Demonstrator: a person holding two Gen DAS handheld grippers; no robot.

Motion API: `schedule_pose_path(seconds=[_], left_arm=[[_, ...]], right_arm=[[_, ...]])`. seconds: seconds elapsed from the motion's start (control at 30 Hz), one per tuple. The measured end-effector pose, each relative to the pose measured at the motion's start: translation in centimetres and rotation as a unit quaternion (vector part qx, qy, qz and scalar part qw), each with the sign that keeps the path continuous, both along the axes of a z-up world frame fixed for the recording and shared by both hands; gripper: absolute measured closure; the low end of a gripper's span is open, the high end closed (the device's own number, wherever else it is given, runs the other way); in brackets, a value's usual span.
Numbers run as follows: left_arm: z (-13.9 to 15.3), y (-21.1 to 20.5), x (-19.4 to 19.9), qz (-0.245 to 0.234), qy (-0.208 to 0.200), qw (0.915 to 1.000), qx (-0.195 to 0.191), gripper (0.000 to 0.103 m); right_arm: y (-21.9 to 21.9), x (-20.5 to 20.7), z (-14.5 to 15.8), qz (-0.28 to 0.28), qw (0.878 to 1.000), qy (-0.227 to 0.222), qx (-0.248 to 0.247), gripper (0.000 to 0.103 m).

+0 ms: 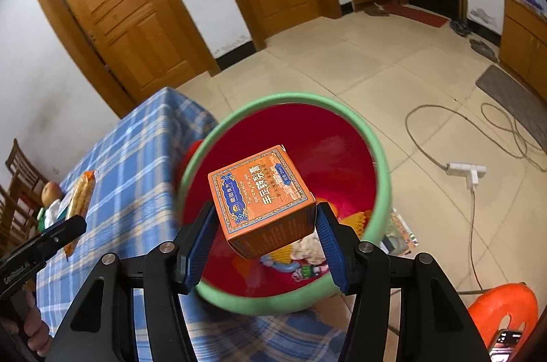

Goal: Collect trash
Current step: 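Carry the orange box over the red bucket and open the right tool, then move the left tool over the red bucket and open it to drop the cracker bag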

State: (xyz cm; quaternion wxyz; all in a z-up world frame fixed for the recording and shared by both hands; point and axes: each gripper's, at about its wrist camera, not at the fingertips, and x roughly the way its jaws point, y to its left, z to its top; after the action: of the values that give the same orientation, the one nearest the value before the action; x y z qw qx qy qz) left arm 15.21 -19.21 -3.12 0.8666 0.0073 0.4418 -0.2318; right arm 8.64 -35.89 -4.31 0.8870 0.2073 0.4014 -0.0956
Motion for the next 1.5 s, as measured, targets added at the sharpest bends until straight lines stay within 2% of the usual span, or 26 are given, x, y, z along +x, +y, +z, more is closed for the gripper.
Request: schedule_pose_path(seconds=[0.27, 0.63, 1.33, 1.4, 1.5], left_arm=[[-0.6, -3.2, 0.6, -0.028, 0.002, 0.9995, 0.011, 0.066], [-1.2, -4.7, 1.4, -0.043, 0.002, 0.9989, 0.017, 0.066], [-3.1, -8.9, 2.3, -0.087, 0.012, 0.9954, 0.039, 0.066], [-3.1, -9.1, 2.3, -0.087, 0.012, 0.9954, 0.038, 0.063], [-2.9, -8.9, 2.3, -0.084, 0.010, 0.9959, 0.031, 0.050]], right_arm=[[-1.6, 0.0, -1.0, -0.018, 1.000, 0.012, 0.005, 0.042], [-2.2, 0.5, -1.7, -0.025, 0.999, 0.018, 0.013, 0.042], [-1.8, -1.5, -0.4, -0.043, 0.999, 0.003, -0.003, 0.042], [-2.0, -1.6, -0.4, -0.046, 0.999, 0.002, 0.000, 0.042], [-2.2, -1.7, -0.5, -0.048, 0.999, 0.002, 0.000, 0.042]])
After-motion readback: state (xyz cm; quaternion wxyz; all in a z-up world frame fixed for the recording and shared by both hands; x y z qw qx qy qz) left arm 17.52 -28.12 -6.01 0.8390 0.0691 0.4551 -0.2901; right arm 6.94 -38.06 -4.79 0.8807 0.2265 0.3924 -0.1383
